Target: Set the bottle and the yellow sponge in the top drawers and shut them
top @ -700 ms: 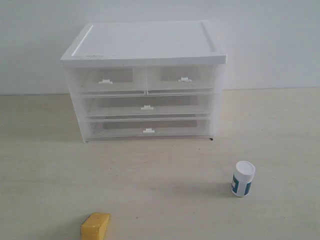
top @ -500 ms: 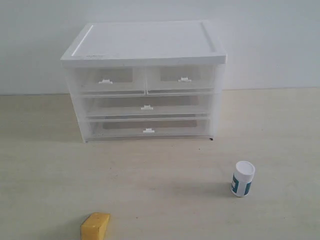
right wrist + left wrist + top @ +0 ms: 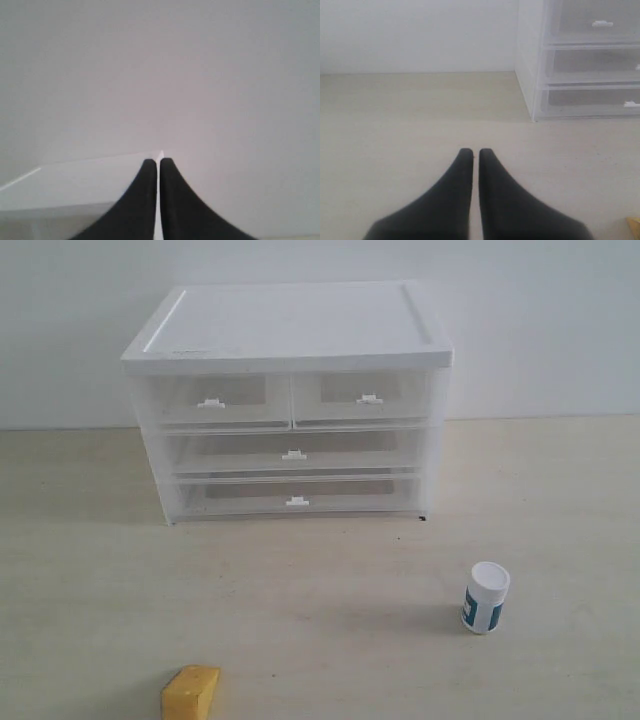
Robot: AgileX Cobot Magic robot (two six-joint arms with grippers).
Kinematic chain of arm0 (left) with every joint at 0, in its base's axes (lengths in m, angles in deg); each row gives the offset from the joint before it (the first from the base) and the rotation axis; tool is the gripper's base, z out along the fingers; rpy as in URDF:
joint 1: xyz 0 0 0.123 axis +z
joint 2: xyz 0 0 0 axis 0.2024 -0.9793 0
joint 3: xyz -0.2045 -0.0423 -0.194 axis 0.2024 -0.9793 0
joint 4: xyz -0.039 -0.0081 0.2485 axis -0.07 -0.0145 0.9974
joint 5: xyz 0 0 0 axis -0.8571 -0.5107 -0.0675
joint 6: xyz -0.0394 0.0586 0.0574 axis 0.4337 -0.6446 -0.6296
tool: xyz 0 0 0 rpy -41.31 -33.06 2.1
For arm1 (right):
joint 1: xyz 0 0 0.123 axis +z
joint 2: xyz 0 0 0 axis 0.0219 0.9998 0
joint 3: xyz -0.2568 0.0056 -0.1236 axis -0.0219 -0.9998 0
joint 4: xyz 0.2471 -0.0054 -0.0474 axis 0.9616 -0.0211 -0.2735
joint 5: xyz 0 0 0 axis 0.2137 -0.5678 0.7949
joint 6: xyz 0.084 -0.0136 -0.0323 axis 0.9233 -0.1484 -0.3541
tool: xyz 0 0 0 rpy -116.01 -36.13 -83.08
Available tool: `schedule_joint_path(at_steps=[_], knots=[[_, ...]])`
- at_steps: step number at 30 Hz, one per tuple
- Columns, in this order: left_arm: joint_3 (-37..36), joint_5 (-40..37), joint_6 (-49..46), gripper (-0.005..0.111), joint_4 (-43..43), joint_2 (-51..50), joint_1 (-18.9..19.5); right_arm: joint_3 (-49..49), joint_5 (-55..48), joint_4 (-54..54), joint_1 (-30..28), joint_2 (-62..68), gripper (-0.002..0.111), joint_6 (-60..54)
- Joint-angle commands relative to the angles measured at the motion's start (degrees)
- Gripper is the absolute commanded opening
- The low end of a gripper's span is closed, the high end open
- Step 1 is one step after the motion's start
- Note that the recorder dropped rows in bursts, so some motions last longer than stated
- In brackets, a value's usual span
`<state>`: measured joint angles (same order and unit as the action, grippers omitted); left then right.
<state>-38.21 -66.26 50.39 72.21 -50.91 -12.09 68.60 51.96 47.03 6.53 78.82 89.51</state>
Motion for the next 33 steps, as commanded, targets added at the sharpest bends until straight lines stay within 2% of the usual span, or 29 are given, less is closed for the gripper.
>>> schedule_joint_path(at_steps=[1, 6, 9, 15, 19, 26, 31, 33], knots=[[-0.2, 0.0, -0.5, 0.004, -0.4, 0.2, 0.2, 1.4, 8.0, 0.6, -0.1, 12.4, 0.000, -1.4], [-0.2, 0.0, -0.5, 0.004, -0.4, 0.2, 0.2, 1.4, 13.8, 6.3, 0.1, 23.6, 0.000, -5.7], [-0.2, 0.0, -0.5, 0.004, -0.4, 0.2, 0.2, 1.4, 17.9, 9.1, 2.8, 29.1, 0.000, -9.2], [-0.2, 0.0, -0.5, 0.004, -0.4, 0.2, 0.2, 1.4, 26.7, 23.5, 16.1, 39.1, 0.000, -16.8], [-0.2, 0.0, -0.5, 0.004, -0.4, 0.2, 0.2, 3.4, 26.9, 33.8, 24.4, 44.6, 0.000, -18.6], [-0.2, 0.0, -0.5, 0.004, -0.4, 0.2, 0.2, 11.1, 26.9, 36.7, 33.5, 52.3, 0.000, -22.1], [-0.2, 0.0, -0.5, 0.004, -0.4, 0.2, 0.2, 16.6, 26.9, 36.1, 34.8, 56.5, 0.000, -22.1], [-0.2, 0.0, -0.5, 0.004, -0.4, 0.2, 0.2, 18.6, 26.9, 33.8, 34.8, 58.5, 0.004, -22.0]])
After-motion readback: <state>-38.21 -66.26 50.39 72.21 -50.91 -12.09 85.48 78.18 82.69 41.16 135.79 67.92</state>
